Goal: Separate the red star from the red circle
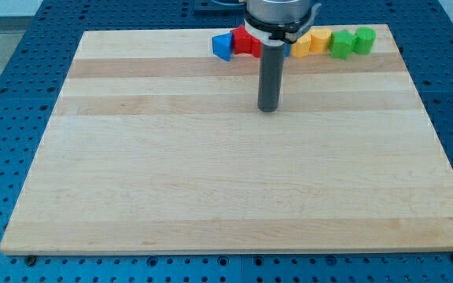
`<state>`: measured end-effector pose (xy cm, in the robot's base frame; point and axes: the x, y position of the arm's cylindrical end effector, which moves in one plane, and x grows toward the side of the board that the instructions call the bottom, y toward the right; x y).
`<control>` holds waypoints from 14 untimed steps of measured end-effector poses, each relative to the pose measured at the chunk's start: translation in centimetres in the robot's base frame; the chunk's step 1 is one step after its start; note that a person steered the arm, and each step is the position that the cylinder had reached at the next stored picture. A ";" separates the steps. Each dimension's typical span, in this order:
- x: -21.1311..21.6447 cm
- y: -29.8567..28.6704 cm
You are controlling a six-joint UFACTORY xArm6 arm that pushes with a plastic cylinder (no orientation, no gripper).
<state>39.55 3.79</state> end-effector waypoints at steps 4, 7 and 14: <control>-12.8 -21.9; -20.4 -18.3; -20.3 -2.7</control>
<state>19.26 1.08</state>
